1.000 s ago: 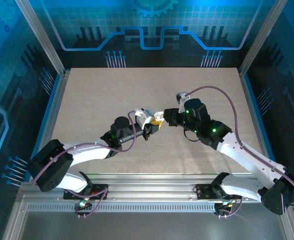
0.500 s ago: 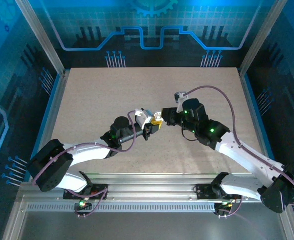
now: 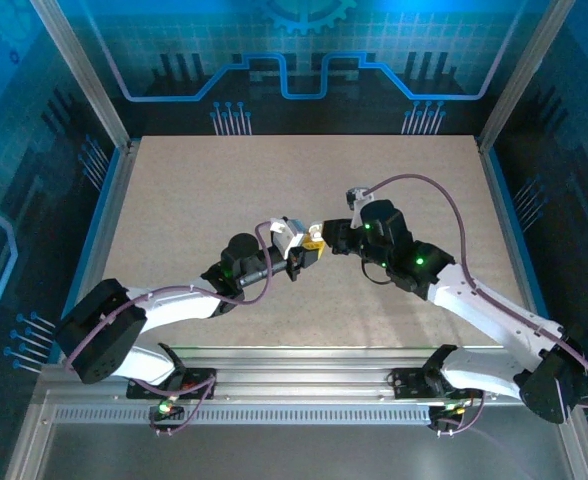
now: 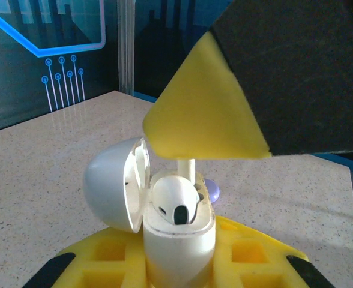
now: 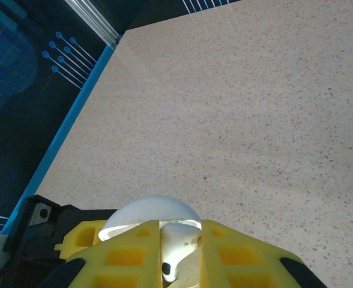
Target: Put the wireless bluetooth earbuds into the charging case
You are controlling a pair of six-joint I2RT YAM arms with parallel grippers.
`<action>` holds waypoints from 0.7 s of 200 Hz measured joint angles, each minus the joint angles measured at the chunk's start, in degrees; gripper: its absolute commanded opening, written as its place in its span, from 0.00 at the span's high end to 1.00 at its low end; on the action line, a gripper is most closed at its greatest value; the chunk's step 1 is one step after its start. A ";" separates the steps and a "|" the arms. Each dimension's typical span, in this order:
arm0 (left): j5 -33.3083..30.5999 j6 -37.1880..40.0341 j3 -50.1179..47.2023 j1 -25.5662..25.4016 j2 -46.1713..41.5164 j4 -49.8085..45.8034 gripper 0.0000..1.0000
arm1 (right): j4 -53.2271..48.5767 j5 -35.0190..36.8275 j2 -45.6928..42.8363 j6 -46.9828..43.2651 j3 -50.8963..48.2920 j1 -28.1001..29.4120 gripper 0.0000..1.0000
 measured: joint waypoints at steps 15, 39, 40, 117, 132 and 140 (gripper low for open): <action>0.00 0.00 0.00 0.00 0.00 0.00 0.93 | 0.02 0.02 0.13 0.15 0.00 0.22 0.82; -0.02 -0.02 0.00 0.00 0.00 0.04 0.93 | 0.00 0.00 0.15 0.15 -0.02 0.31 0.82; -0.02 0.00 0.00 0.00 0.00 0.04 0.93 | 0.00 0.00 0.15 0.15 -0.02 0.31 0.82; -0.02 0.07 0.11 0.00 0.00 0.07 0.93 | -0.48 0.02 0.20 0.57 -0.02 0.63 0.77; -0.02 0.09 0.15 0.00 0.00 0.04 0.93 | -0.46 0.04 0.22 0.76 -0.02 0.63 0.76; -0.02 0.09 0.22 0.00 0.00 0.02 0.93 | -0.46 0.04 0.22 0.81 -0.02 0.63 0.74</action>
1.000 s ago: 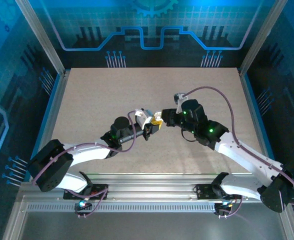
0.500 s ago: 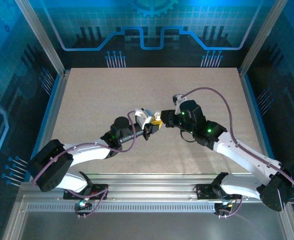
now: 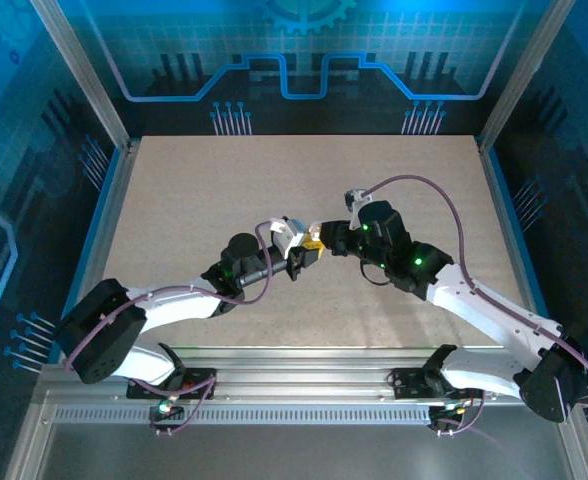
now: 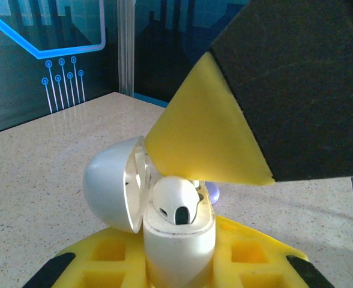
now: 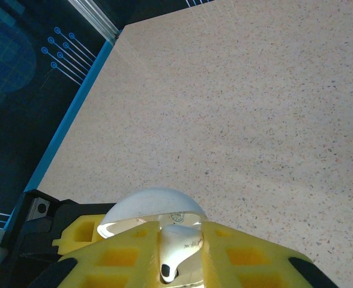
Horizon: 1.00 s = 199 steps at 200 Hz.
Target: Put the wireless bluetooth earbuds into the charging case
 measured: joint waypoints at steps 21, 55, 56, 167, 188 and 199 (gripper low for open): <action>0.00 0.07 0.15 0.00 0.00 0.00 0.93 | 0.00 0.28 0.00 0.37 0.00 0.00 0.71; -0.02 0.13 0.17 0.00 0.00 -0.02 0.93 | 0.00 0.44 0.00 0.61 0.00 0.00 0.69; -0.02 0.11 0.17 0.00 0.00 -0.02 0.93 | -0.02 0.44 0.00 0.61 0.00 0.00 0.69; -0.04 0.15 0.20 0.00 0.02 -0.02 0.93 | 0.00 0.28 -0.52 0.63 0.02 0.00 0.63; -0.04 0.20 0.22 0.00 0.00 -0.02 0.93 | 0.00 0.00 -0.87 0.63 0.04 0.00 0.62; -0.04 0.24 0.26 0.00 0.00 -0.02 0.93 | 0.00 -0.07 -0.98 0.66 0.09 0.00 0.62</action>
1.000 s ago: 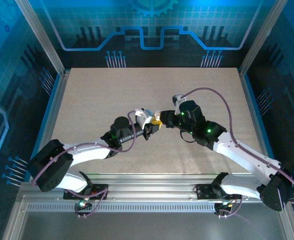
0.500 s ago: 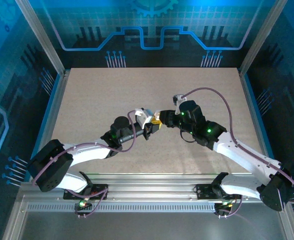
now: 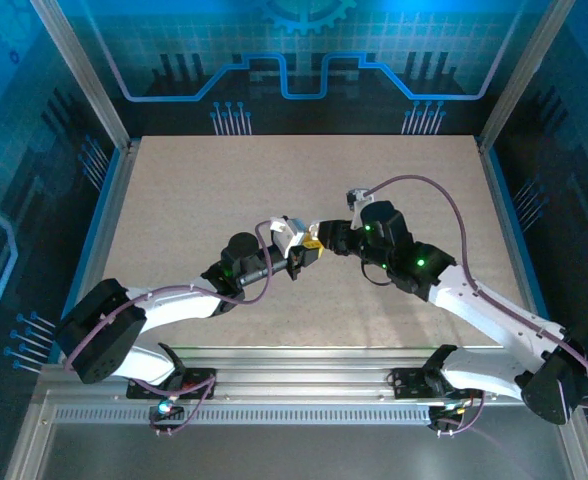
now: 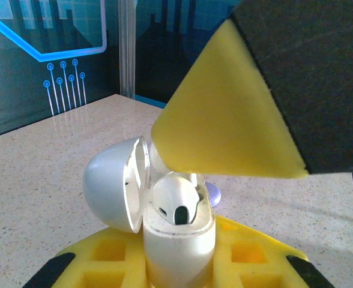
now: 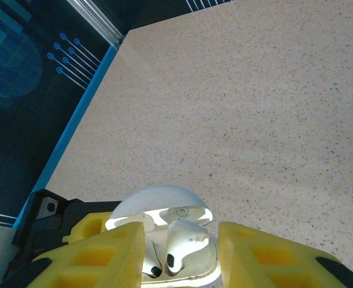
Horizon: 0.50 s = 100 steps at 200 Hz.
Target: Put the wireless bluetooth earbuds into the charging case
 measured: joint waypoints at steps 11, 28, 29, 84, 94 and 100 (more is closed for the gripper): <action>0.00 0.33 0.07 0.00 0.00 0.00 0.93 | 0.00 0.00 -0.20 0.00 0.07 0.00 0.62; 0.00 0.81 0.20 0.00 0.02 -0.02 0.93 | 0.00 -0.02 -0.55 0.33 0.07 0.00 0.62; 0.00 0.81 0.20 0.00 0.02 -0.02 0.93 | 0.00 -0.02 -0.57 0.39 0.07 0.00 0.62; 0.00 0.98 0.35 0.00 0.00 -0.02 0.93 | 0.00 -1.29 -1.46 1.81 0.07 -0.50 0.67; 0.00 0.98 0.35 0.00 0.00 -0.02 0.94 | 0.00 -1.70 -1.64 1.95 0.07 -0.81 0.67; 0.00 0.98 0.35 0.00 0.00 -0.02 0.94 | 0.00 -1.97 -1.75 2.10 0.07 -0.96 0.67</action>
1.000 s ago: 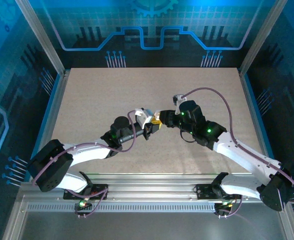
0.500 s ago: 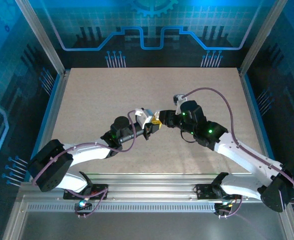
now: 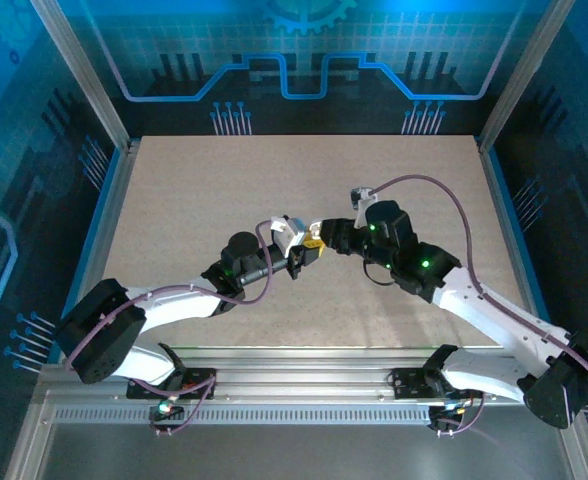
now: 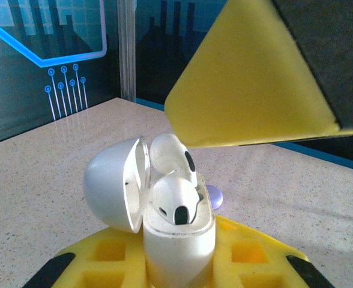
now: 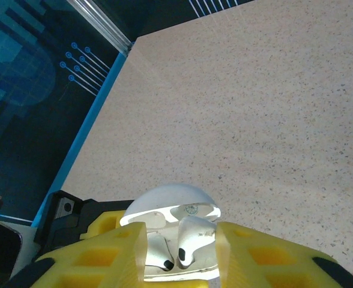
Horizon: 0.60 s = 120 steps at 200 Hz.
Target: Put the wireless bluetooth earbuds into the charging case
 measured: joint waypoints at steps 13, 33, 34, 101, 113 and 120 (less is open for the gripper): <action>0.00 0.09 0.02 0.00 0.00 -0.22 0.94 | 0.00 -0.72 -0.17 0.20 0.00 -0.48 0.67; 0.00 0.39 0.44 0.00 0.00 -0.87 0.94 | 0.00 -2.16 -0.50 0.66 -0.04 -1.27 0.68; 0.00 0.42 0.46 0.00 0.00 -0.87 0.94 | 0.02 -2.25 -0.52 0.68 -0.04 -1.31 0.68; 0.09 0.44 0.70 0.00 0.00 -1.03 0.94 | 0.04 -9.57 -2.58 -0.07 -0.50 -6.56 0.63; 0.17 0.44 0.70 0.00 0.00 -1.14 0.94 | 0.00 -12.07 -3.87 -2.32 -0.50 -8.57 0.62; 0.37 0.44 0.70 0.00 0.00 -1.25 0.94 | 0.00 -13.09 -4.61 -3.43 -0.50 -9.33 0.61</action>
